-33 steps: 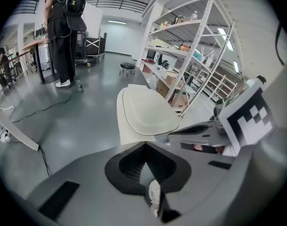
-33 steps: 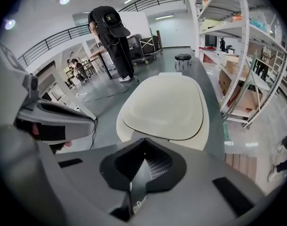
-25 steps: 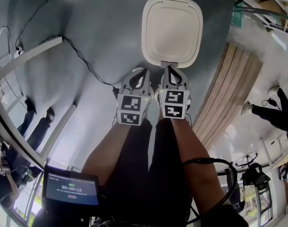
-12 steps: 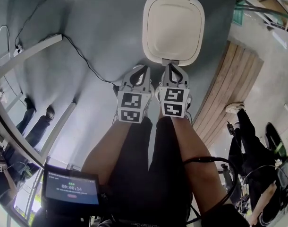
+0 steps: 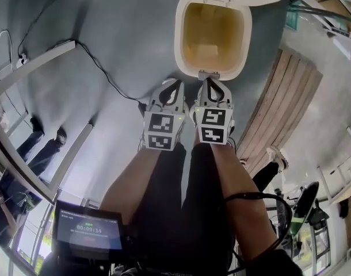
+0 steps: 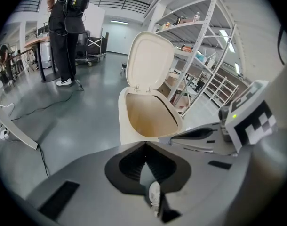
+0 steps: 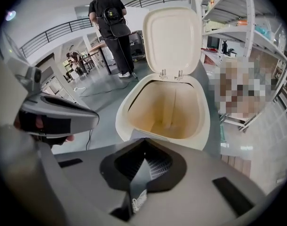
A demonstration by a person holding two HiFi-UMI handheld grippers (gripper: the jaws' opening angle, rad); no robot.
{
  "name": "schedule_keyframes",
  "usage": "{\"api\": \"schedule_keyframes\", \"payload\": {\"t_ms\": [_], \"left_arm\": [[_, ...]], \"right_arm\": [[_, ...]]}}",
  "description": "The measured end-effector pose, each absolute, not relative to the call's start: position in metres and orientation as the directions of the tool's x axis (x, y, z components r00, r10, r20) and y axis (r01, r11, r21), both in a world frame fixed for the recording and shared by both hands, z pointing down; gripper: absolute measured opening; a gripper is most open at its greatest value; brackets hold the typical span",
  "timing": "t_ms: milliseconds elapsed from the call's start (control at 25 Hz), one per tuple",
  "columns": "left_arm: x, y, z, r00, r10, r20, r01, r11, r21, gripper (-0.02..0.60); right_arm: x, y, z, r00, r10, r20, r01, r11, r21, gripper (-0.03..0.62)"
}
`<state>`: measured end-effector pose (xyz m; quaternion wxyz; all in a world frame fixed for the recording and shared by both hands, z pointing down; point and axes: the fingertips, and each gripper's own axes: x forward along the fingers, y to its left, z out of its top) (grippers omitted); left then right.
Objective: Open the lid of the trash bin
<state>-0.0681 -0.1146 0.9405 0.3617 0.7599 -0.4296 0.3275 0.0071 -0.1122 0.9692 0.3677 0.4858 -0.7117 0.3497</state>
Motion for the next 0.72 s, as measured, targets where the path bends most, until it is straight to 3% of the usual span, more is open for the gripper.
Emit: {"api": "schedule_keyframes", "payload": {"t_ms": [720], "left_arm": [[-0.0611,-0.1221,0.9383,0.427,-0.420,0.801,-0.886,-0.370,0.278,-0.002]], "right_arm": [[0.0070,-0.1122,0.9688,-0.267,-0.442,0.856,-0.948,0.282,-0.150,0.002]]}}
